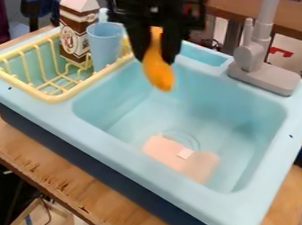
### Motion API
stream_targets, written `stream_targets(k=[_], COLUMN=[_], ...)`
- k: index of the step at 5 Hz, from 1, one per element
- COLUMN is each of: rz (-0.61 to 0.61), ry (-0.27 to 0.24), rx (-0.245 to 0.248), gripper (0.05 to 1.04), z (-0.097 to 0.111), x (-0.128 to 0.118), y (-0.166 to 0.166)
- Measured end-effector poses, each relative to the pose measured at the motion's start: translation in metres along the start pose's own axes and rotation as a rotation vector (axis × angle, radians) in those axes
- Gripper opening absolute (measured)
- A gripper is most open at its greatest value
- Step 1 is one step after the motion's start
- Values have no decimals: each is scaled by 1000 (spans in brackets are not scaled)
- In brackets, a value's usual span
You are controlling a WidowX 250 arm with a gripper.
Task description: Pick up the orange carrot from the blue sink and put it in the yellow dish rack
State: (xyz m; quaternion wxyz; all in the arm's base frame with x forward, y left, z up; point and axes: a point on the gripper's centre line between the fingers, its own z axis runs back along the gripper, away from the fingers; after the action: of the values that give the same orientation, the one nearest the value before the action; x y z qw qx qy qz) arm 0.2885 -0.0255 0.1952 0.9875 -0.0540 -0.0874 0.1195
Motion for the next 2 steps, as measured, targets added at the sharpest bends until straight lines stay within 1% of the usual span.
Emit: stream_targets(k=[1, 2], rz=[3, -50], ry=[31, 61], rx=[9, 88], gripper=[443, 442], z=[19, 39], x=[-17, -21], y=[6, 17])
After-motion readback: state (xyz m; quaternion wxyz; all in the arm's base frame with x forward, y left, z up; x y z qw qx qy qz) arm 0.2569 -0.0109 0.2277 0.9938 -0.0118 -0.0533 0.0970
